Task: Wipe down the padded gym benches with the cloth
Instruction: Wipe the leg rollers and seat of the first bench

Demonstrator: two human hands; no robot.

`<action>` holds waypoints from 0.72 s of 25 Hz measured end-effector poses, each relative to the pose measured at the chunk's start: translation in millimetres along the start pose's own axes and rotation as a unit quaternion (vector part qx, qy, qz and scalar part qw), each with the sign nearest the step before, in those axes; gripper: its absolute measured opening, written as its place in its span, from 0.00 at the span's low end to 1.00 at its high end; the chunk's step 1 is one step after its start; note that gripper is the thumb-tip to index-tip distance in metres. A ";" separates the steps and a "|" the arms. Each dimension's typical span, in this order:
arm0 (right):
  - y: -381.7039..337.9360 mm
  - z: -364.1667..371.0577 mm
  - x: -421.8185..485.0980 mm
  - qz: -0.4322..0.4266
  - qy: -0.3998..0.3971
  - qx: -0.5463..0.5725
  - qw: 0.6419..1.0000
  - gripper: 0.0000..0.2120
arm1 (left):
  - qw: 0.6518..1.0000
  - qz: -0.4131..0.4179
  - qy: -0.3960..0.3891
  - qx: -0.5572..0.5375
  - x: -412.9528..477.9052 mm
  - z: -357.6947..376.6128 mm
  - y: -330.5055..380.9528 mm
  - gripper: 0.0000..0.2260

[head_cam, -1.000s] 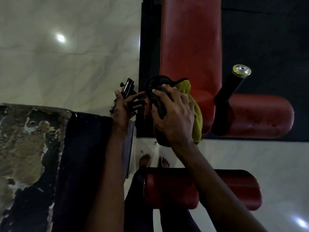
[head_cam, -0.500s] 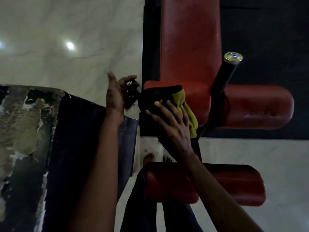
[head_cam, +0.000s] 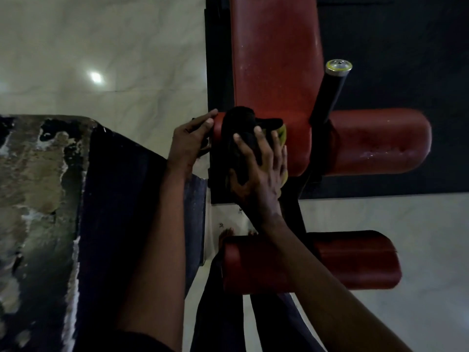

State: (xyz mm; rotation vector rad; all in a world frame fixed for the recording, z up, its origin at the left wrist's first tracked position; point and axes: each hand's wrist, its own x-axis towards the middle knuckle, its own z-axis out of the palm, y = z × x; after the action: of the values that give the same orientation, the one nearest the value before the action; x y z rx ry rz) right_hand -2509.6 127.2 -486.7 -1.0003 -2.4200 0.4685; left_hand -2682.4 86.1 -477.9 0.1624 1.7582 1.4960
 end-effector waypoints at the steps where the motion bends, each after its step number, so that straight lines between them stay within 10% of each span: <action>1: 7.4 -0.6 -4.9 -0.031 -0.010 0.001 0.999 0.29 | 1.000 0.005 0.003 0.014 0.9 0.2 1.7 0.11; 4: 39.2 -8.6 -18.9 -0.105 -0.032 -0.033 0.993 0.32 | 0.997 0.032 0.034 0.067 -7.5 10.2 7.5 0.12; 8: 76.6 -25.9 -24.1 0.007 0.042 -0.027 0.999 0.34 | 0.976 0.075 0.051 0.197 -26.8 25.7 5.8 0.15; 13: 22.9 -5.8 -29.7 0.139 0.075 0.052 0.986 0.34 | 0.992 0.055 0.035 0.108 -19.7 14.1 10.5 0.15; 18: -6.4 15.4 -49.1 0.082 0.005 0.071 0.994 0.31 | 0.998 -0.015 0.005 0.065 -16.4 10.0 29.4 0.14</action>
State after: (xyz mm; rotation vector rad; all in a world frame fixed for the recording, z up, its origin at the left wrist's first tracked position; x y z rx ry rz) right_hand -2491.2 85.2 -511.0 -1.1412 -2.2692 0.6806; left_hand -2676.4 93.2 -444.0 0.1952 1.8591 1.3640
